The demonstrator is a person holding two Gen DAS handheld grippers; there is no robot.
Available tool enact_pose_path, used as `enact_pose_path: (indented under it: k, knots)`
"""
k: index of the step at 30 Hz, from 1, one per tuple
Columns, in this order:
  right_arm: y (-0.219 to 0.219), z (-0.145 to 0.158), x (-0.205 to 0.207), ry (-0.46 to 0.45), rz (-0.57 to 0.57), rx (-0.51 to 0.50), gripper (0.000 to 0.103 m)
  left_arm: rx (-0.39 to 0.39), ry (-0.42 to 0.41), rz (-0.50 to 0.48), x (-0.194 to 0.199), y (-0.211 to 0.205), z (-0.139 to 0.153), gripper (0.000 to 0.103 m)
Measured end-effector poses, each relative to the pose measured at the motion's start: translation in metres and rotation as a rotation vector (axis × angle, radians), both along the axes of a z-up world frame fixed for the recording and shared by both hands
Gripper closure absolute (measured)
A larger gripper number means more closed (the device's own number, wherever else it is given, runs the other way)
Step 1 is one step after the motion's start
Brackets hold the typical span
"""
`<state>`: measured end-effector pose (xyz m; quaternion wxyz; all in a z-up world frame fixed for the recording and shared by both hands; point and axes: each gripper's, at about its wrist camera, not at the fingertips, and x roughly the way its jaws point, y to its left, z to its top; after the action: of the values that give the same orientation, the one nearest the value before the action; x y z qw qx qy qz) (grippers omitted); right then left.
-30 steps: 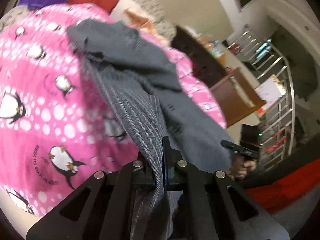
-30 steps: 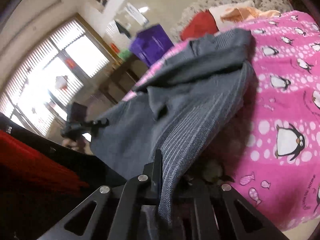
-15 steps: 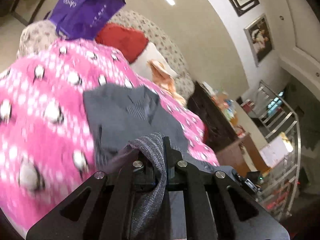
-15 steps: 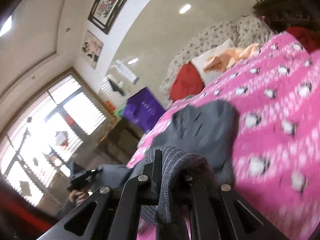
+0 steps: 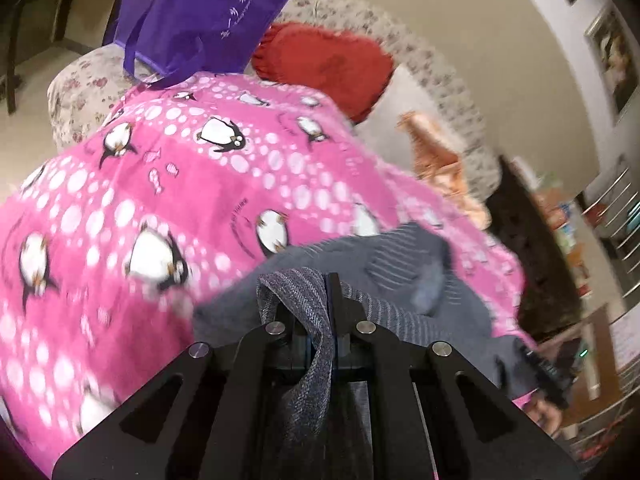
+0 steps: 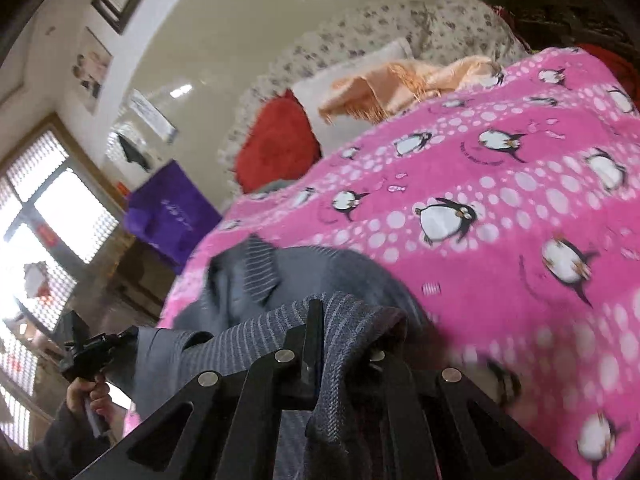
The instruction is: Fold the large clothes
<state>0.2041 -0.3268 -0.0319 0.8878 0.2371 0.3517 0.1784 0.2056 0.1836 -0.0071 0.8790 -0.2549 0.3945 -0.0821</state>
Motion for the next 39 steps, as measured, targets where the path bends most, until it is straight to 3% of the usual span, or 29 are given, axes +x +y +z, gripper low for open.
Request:
enact_pose_path:
  k: [6,8,11,14,18,19,20,22,23,25,28,30,32,34,35,37,39]
  knots:
    - [0.007,-0.043,0.057,0.158,-0.028,-0.089,0.099,0.189,0.167,-0.094,0.046,-0.025,-0.059,0.093]
    - [0.006,-0.048,0.061,0.160,-0.025,-0.091,0.100,0.235,0.113,-0.109,0.042,-0.030,-0.062,0.093]
    - [0.006,-0.045,0.061,0.167,-0.004,-0.110,0.099,0.260,0.116,-0.141,0.042,-0.031,-0.062,0.093]
    - [-0.006,-0.038,0.062,0.228,-0.002,0.006,0.093,0.253,0.160,-0.179,0.043,-0.025,-0.051,0.094]
    - [-0.023,-0.015,0.041,0.236,0.020,0.229,0.083,0.286,0.131,-0.224,0.031,-0.027,-0.020,0.092]
    - [-0.023,-0.007,0.034,0.226,0.026,0.239,0.077,0.289,0.122,-0.236,0.025,-0.027,-0.013,0.087]
    - [-0.023,0.000,0.026,0.213,0.025,0.231,0.063,0.289,0.117,-0.248,0.019,-0.027,-0.009,0.083]
    - [-0.024,0.013,0.008,0.175,0.012,0.190,0.043,0.313,0.104,-0.273,0.006,-0.029,-0.005,0.054]
    - [-0.026,0.019,-0.003,0.153,0.009,0.161,0.038,0.344,0.096,-0.274,0.000,-0.030,-0.004,0.049]
    - [-0.028,0.026,-0.021,0.140,0.003,0.093,0.038,0.411,0.085,-0.244,-0.010,-0.027,-0.006,0.041]
    - [-0.031,0.033,-0.044,0.118,-0.041,0.026,0.038,0.400,0.083,-0.157,-0.022,-0.013,-0.003,0.042]
    - [-0.025,0.042,-0.063,0.057,-0.014,0.002,0.043,0.383,-0.011,-0.102,-0.044,-0.010,0.014,0.044]
    - [-0.004,0.052,-0.086,-0.027,0.090,-0.045,0.066,0.321,-0.107,-0.133,-0.070,-0.019,0.025,0.047]
    - [0.026,0.052,-0.100,-0.065,0.204,-0.134,0.077,0.281,-0.145,-0.224,-0.095,-0.042,0.025,0.068]
    - [0.039,0.049,-0.105,-0.063,0.250,-0.160,0.083,0.281,-0.145,-0.268,-0.106,-0.056,0.020,0.070]
    - [0.064,0.033,-0.109,-0.029,0.323,-0.204,0.084,0.268,-0.100,-0.346,-0.119,-0.082,0.000,0.081]
    - [0.081,0.013,-0.105,0.019,0.341,-0.234,0.084,0.286,-0.041,-0.373,-0.121,-0.098,-0.023,0.081]
